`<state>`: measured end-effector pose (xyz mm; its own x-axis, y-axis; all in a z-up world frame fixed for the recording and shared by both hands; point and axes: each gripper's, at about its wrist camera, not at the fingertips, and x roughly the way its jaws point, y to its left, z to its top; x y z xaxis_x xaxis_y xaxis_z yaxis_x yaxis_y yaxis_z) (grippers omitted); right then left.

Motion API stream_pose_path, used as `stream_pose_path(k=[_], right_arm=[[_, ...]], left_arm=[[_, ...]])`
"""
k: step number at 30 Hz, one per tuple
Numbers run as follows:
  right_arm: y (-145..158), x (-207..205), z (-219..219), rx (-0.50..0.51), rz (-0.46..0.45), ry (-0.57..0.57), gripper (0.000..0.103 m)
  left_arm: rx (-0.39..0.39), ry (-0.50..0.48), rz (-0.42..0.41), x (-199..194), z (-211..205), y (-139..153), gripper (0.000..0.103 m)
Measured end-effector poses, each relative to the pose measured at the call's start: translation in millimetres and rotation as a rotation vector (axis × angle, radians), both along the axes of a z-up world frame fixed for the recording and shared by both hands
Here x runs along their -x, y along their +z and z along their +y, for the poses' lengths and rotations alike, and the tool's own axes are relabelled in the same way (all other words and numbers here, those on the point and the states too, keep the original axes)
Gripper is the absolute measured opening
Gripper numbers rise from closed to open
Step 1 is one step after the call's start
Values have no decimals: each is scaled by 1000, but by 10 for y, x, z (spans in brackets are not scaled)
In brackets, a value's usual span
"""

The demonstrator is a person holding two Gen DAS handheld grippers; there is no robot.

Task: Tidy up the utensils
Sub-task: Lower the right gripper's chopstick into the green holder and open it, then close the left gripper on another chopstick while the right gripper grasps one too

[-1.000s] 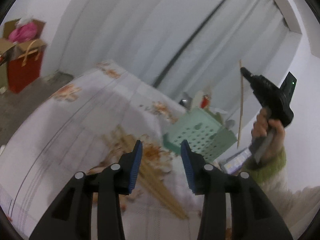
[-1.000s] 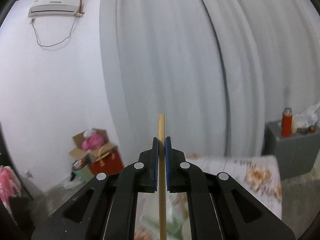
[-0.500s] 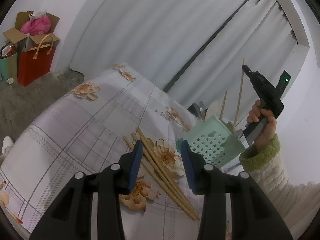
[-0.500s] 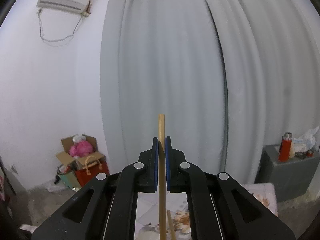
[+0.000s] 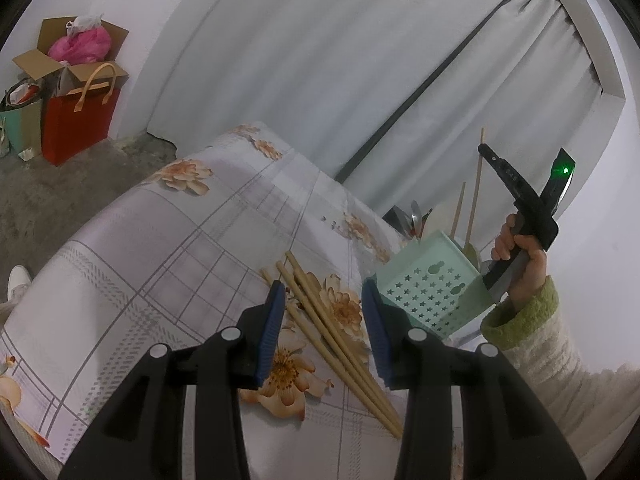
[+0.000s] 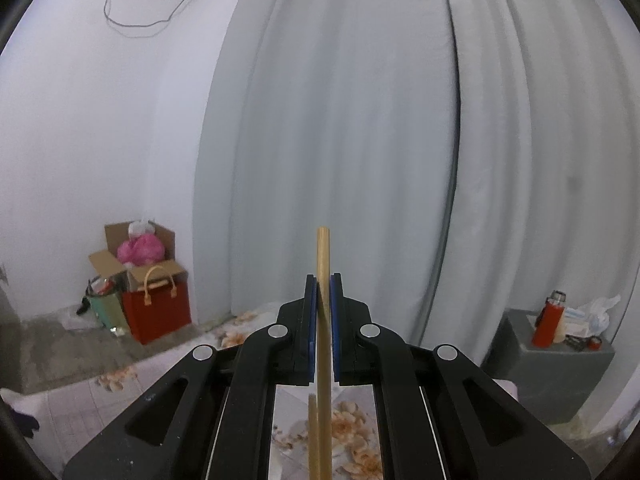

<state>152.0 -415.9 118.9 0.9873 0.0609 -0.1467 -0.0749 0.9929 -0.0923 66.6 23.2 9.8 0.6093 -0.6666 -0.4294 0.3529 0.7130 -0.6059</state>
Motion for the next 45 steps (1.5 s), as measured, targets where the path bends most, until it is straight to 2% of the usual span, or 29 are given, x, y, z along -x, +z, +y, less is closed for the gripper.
stream_pose_path(k=[3, 8, 14, 15, 19, 26, 30, 33, 37, 40, 45], right_arm=[[-15, 70, -23, 14, 8, 13, 4], [-117, 197, -3, 54, 98, 31, 4], [-423, 461, -138, 17, 261, -22, 6], [-448, 502, -160, 8, 279, -30, 7], [-401, 765, -284, -67, 276, -64, 36], [-308, 1282, -390, -182, 242, -72, 39], [-413, 1494, -326, -240, 262, -28, 39], [-634, 1466, -197, -299, 348, 31, 39], [-1071, 1251, 5, -384, 530, 63, 39], [-1280, 1150, 140, -414, 615, 75, 39], [-1391, 1100, 313, -400, 670, 96, 39]], left_arm=[[0, 2, 0, 5, -4, -3, 38], [-6, -1, -4, 27, -28, 0, 38], [-11, -7, 11, 37, -54, -25, 38], [-14, -12, 13, 39, -72, -27, 38], [-26, -25, 24, 46, -139, -46, 40], [-59, -37, 62, 65, -262, -152, 41], [-134, -54, 84, 81, -418, -228, 41], [-258, -64, 104, 45, -645, -315, 41], [-399, -77, 130, -80, -948, -455, 41], [-432, -74, 123, -162, -1071, -508, 41], [-505, -55, 71, -279, -1236, -522, 41]])
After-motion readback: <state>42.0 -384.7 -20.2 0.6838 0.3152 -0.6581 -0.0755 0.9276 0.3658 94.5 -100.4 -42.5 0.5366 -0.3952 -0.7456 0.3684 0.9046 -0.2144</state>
